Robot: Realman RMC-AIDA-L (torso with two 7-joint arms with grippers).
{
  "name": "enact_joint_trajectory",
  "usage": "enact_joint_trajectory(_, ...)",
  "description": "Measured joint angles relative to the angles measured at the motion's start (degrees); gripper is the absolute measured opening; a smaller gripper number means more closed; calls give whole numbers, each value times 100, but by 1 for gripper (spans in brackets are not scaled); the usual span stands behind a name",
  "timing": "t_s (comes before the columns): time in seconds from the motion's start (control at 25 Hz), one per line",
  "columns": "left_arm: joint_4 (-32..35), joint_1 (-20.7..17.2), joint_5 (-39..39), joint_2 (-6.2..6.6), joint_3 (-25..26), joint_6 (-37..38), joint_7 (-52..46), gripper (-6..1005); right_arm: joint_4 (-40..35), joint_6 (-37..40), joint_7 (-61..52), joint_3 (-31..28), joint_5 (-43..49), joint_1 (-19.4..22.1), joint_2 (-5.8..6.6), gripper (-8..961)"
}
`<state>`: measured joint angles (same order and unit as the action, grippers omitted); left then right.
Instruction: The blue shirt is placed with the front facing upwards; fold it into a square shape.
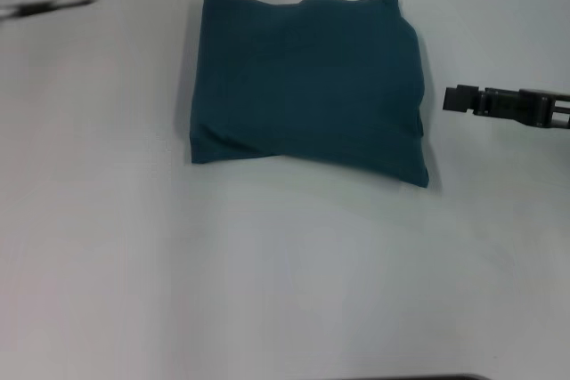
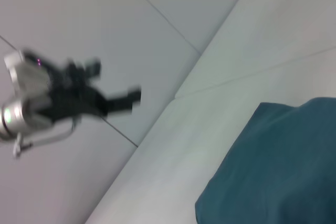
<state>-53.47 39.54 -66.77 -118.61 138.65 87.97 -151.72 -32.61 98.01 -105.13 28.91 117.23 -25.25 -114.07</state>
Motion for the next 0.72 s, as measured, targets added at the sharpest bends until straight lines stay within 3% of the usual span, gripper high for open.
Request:
enact_joint_trajectory(0.16,216,-778,-42,275,321,196,-55,780,-69,-106,-199,-69,-17,-35,15,918)
enact_joint_trajectory(0.24,252,-898,-47,316,370,265,-28,826,-179,-300,-492,-110,-25,-89,54,918)
enact_joint_trajectory(0.28,330,-1246,-47,385,497,473,93,848,-275,-436,-744,-116,-23,-140,86,918)
enact_joint_trajectory(0.44,297,-1528,-48,364,670,763,372,904,-762,-1056,-1973,-31,209,-473,309,917)
enact_joint_trajectory(0.6,269,-1595,16,350,658,1151,769,936,-1067,-1798,-3256,279,1219,-989,585,917)
enact_joint_trajectory(0.72,222,-1600,118,332,611,1561,1330,936,-1170,-2040,-3719,613,2041,-1372,649,917)
